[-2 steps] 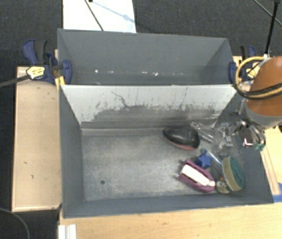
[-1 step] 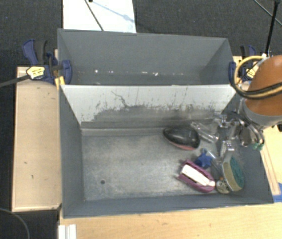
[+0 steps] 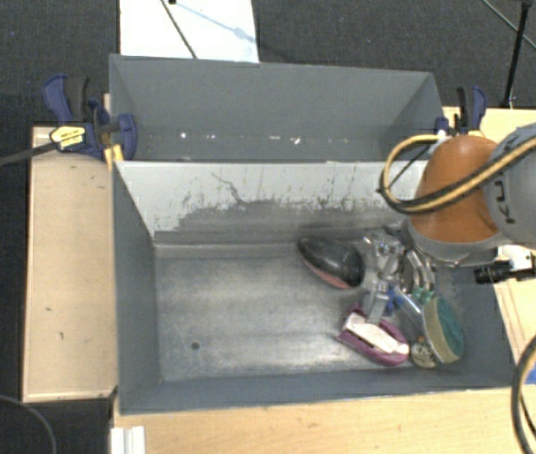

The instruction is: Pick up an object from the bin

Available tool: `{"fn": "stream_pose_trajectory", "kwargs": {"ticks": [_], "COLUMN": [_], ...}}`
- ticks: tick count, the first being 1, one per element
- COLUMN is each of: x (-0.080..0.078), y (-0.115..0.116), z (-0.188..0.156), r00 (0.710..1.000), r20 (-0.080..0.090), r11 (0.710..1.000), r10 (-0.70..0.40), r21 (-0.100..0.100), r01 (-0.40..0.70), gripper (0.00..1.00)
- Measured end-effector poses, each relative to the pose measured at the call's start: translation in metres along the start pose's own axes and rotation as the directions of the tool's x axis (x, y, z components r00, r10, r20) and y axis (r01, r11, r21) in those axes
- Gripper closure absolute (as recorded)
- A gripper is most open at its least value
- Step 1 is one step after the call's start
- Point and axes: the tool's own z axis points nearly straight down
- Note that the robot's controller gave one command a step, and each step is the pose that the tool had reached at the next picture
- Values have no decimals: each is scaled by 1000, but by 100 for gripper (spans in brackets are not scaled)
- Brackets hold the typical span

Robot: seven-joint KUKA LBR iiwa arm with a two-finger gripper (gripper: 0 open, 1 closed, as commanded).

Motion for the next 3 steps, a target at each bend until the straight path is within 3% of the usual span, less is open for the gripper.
{"fn": "stream_pose_trajectory", "kwargs": {"ticks": [1,2,3], "x": [-18,-18,-4], "y": [47,44,57], "z": [-9,-10,-190], "r00": [998,998,1000], "r20": [13,13,15], "r11": [998,998,1000], "r10": [56,57,-25], "r21": [-4,-1,-2], "r01": [-56,-57,25], "gripper": [0,100,100]}}
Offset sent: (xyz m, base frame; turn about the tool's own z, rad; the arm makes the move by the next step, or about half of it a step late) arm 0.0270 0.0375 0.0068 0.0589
